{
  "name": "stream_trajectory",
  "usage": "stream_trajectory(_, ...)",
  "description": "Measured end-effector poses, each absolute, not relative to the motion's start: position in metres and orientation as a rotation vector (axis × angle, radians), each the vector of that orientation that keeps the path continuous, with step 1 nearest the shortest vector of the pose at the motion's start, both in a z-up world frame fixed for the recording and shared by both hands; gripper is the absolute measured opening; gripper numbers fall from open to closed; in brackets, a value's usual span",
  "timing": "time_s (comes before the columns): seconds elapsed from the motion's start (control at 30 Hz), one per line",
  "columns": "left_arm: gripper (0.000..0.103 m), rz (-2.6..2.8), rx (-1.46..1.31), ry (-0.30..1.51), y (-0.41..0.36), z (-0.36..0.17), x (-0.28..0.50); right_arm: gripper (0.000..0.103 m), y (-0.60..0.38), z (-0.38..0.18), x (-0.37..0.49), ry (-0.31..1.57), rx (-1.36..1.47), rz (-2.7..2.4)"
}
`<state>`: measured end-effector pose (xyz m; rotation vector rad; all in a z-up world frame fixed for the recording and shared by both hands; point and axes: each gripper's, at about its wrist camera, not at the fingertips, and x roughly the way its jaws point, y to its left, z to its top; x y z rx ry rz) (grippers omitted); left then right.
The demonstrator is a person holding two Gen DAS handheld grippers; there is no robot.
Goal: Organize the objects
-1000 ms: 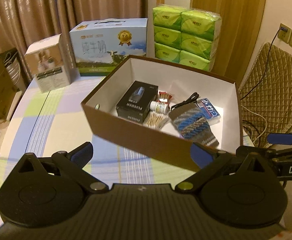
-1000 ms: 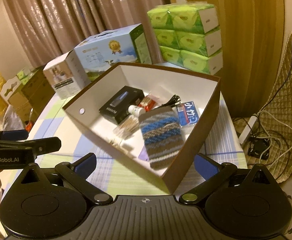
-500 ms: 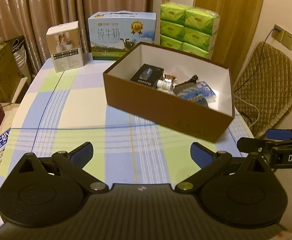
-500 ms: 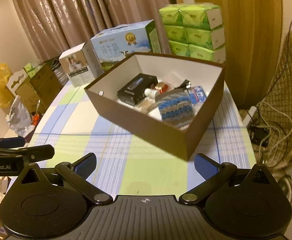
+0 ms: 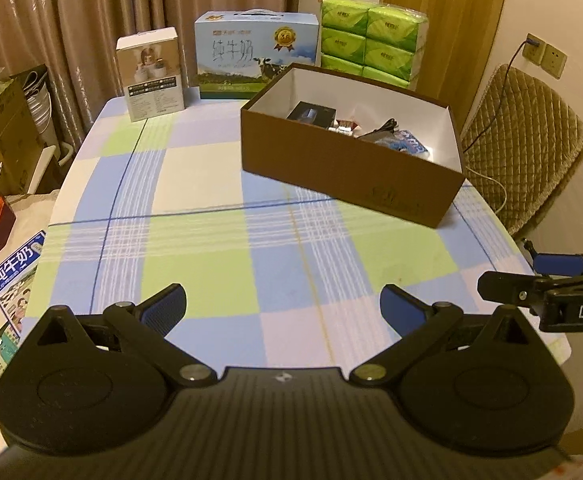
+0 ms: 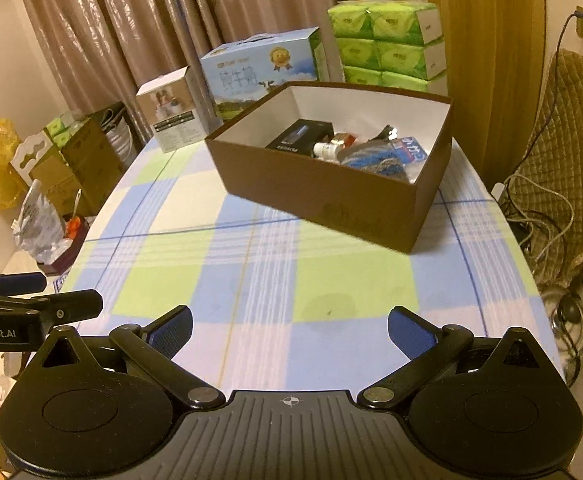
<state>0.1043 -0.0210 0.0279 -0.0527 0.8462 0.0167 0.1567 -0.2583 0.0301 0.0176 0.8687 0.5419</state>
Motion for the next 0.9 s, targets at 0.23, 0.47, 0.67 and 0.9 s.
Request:
stream_trajectory(0.23,0.102,0.0,-0.053,0.846,-0.011,0.028,0.078,0.101,-0.248,0.03,0.126,0.866,0.015,0.53)
stream_trajectory(0.47,0.102,-0.006,-0.049,0.839,-0.006,0.029,0.06,0.101,-0.245,0.031,0.104,0.86,0.014,0.519)
stream_trajectory(0.67,0.102,-0.004,-0.049,0.834,-0.005,0.03,0.051,0.101,-0.244,0.032,0.094,0.853,0.008,0.522)
stream_trajectory(0.9,0.102,-0.001,-0.046,0.828,-0.006,0.032,0.044,0.101,-0.244,0.032,0.088,0.849,0.003,0.523)
